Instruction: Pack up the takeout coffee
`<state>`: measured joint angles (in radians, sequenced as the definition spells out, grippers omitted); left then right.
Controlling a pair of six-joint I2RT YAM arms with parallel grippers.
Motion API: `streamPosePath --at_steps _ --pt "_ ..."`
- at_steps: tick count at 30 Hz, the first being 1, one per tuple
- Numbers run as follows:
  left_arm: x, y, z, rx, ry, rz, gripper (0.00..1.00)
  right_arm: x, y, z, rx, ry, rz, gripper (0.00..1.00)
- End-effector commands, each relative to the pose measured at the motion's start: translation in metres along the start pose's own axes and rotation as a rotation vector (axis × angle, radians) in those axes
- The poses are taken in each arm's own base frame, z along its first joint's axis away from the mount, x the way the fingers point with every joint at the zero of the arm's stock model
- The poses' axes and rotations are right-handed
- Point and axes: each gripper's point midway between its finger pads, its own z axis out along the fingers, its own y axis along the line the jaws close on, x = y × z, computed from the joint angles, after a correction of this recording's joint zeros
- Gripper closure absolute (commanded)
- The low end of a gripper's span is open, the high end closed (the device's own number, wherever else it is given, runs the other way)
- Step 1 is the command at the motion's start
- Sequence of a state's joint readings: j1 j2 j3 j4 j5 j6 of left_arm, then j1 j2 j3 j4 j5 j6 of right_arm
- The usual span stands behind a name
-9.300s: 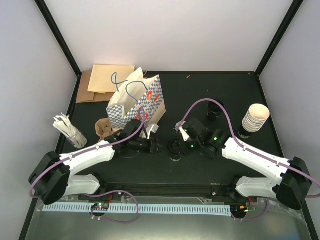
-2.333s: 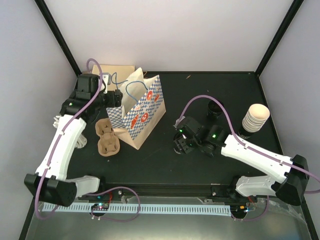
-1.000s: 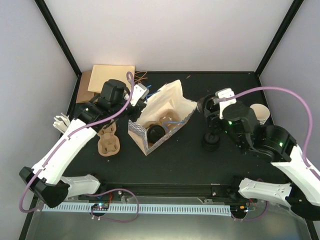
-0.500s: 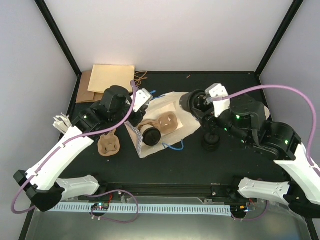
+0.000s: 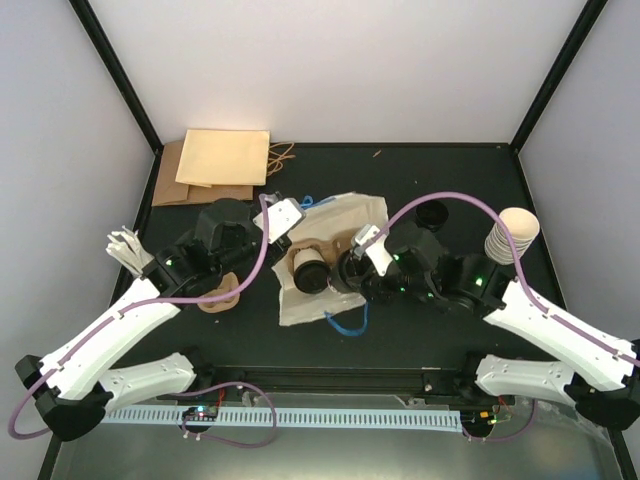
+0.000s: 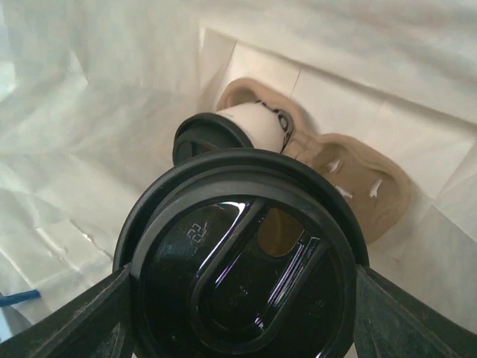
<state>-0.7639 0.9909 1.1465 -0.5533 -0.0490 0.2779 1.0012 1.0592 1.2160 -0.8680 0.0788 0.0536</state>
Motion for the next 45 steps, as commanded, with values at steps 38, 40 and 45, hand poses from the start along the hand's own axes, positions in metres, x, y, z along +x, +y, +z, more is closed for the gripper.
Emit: streamPosePath --at_steps 38,40,45 --pt "-0.015 -0.054 -0.010 0.139 -0.052 0.031 0.97 0.046 -0.035 0.051 0.410 -0.041 0.026 0.39" --pt "-0.015 -0.056 -0.010 0.145 -0.055 0.030 0.97 0.050 -0.038 0.052 0.429 -0.042 0.030 0.39" --pt "-0.015 -0.061 -0.009 0.170 -0.048 0.023 0.97 0.053 -0.043 0.058 0.472 -0.051 0.048 0.39"
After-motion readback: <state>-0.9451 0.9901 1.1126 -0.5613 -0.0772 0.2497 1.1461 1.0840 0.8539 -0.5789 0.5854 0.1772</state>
